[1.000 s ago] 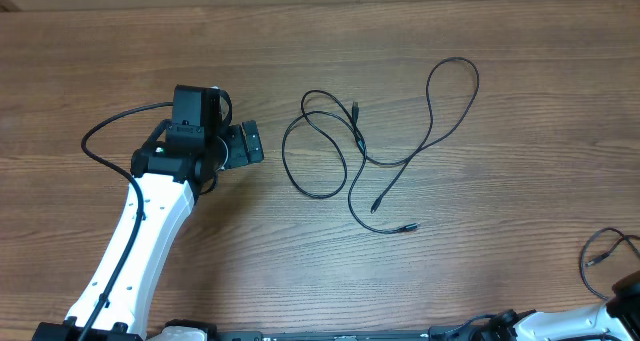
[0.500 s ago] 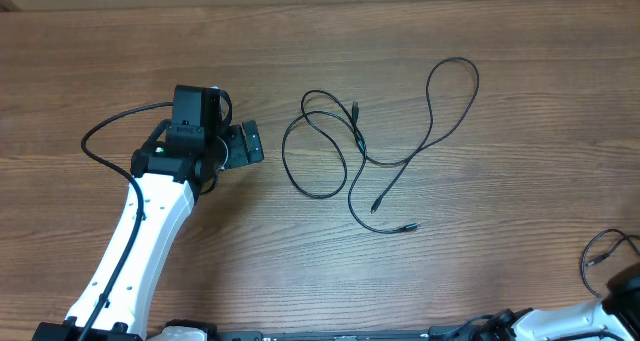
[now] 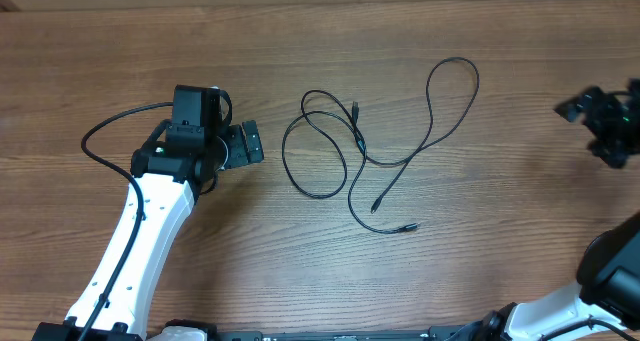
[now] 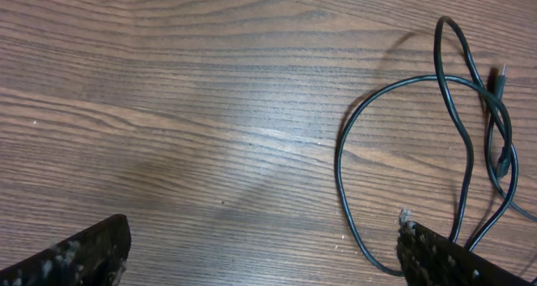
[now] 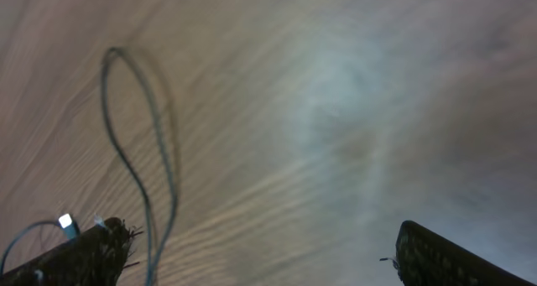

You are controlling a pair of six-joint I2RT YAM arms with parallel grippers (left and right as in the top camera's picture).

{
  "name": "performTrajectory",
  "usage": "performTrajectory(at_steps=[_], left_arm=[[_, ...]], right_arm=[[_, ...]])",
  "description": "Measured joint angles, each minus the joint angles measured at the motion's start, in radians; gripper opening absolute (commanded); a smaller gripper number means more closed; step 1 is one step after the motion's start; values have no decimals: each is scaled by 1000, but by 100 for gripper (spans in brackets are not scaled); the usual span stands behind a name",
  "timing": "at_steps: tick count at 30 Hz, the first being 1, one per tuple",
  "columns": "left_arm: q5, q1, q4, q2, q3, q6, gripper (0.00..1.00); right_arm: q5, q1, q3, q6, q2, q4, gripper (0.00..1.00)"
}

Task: Untangle cables

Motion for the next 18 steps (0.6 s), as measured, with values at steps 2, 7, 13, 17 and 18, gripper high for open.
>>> performTrajectory(at_steps=[2,7,13,17,18], left_arm=[[0,0,0,0,0,0,100],[0,0,0,0,0,0,100],[0,0,0,0,0,0,100],[0,0,0,0,0,0,100],[0,0,0,0,0,0,100]], right_arm=[[0,40,0,0,0,26,100],[0,131,-2,0,0,92,100],[-1,250,-52,27,0,217,100],[-16,297,-74,77,17,289,100],[-25,303,-74,81,27,307,100]])
